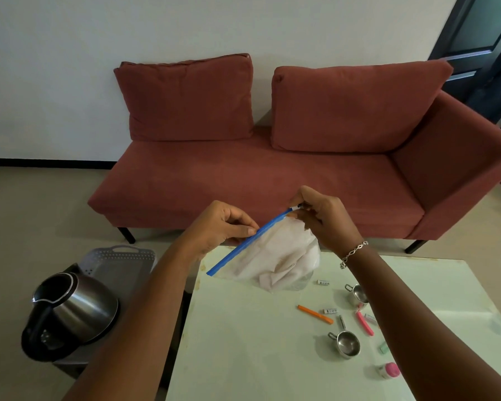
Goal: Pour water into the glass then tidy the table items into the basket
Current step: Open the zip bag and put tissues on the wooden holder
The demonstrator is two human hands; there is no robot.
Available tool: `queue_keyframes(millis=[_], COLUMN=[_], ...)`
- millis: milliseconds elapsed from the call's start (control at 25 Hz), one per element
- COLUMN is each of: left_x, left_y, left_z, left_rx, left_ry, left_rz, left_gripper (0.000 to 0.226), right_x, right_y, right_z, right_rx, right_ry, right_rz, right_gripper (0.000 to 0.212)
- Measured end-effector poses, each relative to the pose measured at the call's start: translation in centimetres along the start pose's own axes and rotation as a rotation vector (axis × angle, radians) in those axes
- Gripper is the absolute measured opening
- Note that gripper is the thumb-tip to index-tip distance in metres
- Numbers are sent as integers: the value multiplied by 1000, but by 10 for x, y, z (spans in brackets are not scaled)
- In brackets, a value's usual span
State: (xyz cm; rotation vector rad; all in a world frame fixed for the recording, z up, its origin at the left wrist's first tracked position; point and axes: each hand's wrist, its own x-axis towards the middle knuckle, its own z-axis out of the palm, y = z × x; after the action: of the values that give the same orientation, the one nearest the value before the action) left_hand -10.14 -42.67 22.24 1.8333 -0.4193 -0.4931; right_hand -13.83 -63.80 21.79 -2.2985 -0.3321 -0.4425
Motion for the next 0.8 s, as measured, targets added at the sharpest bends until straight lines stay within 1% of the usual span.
queue_keyframes(millis=[280,520,680,800], left_x=[-2,1,4,5], left_y=[-2,-4,-5,-5], left_z=[-1,5,8,10], left_rx=[5,41,52,105], left_ry=[-48,-70,-74,-75], left_rz=[-15,17,11,4], left_gripper=[19,12,11,12], right_x=[-3,-5,-8,-11], right_y=[5,9,10,10], right_z=[2,11,16,19], right_rx=[135,200,219,209], right_ry=[2,9,33,55], right_rz=[28,47,32,26], right_gripper=[4,7,7,6])
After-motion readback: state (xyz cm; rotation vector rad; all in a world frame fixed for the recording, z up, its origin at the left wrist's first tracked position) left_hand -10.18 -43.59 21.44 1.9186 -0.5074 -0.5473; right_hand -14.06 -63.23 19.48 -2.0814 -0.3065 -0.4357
